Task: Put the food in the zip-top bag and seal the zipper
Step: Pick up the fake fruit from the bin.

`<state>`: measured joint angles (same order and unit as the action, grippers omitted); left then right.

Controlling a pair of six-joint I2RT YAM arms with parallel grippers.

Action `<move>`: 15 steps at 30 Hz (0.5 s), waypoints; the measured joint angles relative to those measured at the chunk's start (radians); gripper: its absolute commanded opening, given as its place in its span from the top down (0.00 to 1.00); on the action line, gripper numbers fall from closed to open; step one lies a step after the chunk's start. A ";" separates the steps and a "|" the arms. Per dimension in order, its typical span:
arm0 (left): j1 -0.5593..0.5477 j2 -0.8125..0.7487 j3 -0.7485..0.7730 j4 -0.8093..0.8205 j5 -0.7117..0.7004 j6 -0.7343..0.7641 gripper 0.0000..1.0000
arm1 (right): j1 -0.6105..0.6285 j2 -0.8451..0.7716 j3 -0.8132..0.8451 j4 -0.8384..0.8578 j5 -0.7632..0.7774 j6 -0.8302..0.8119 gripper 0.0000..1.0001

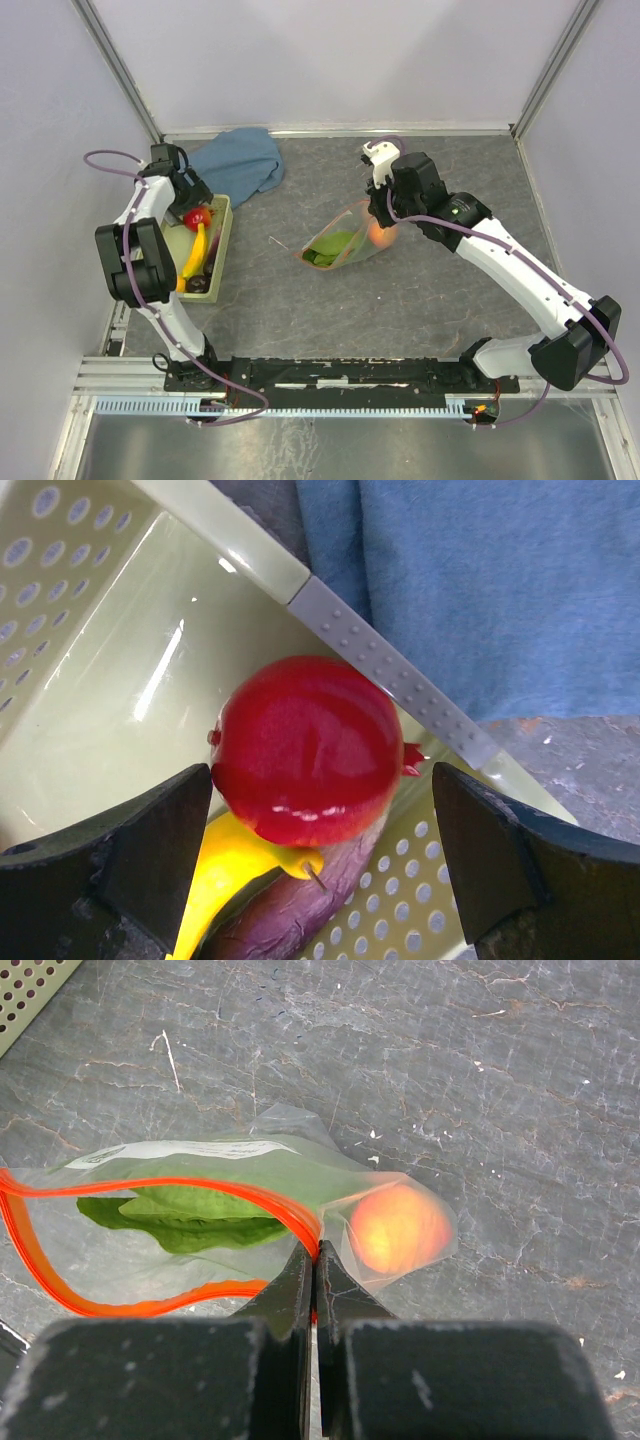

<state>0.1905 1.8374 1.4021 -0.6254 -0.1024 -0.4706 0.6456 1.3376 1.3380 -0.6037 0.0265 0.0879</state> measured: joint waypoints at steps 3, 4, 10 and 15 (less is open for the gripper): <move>0.000 0.027 0.002 -0.005 0.009 0.003 0.04 | 0.000 0.000 0.000 0.003 0.000 0.000 0.98; 0.001 0.034 0.003 -0.006 0.010 0.005 0.05 | 0.000 0.000 -0.001 0.003 0.000 0.000 0.98; 0.011 0.099 0.015 -0.011 0.040 0.019 0.16 | 0.000 0.000 -0.002 0.005 -0.001 0.000 0.98; 0.016 0.105 0.020 -0.010 0.057 0.027 0.30 | 0.000 0.000 -0.002 0.005 -0.004 0.000 0.98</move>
<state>0.2066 1.9423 1.4220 -0.6350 -0.0452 -0.4438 0.6456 1.3380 1.3365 -0.5983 0.0227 0.0879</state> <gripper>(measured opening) 0.855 0.023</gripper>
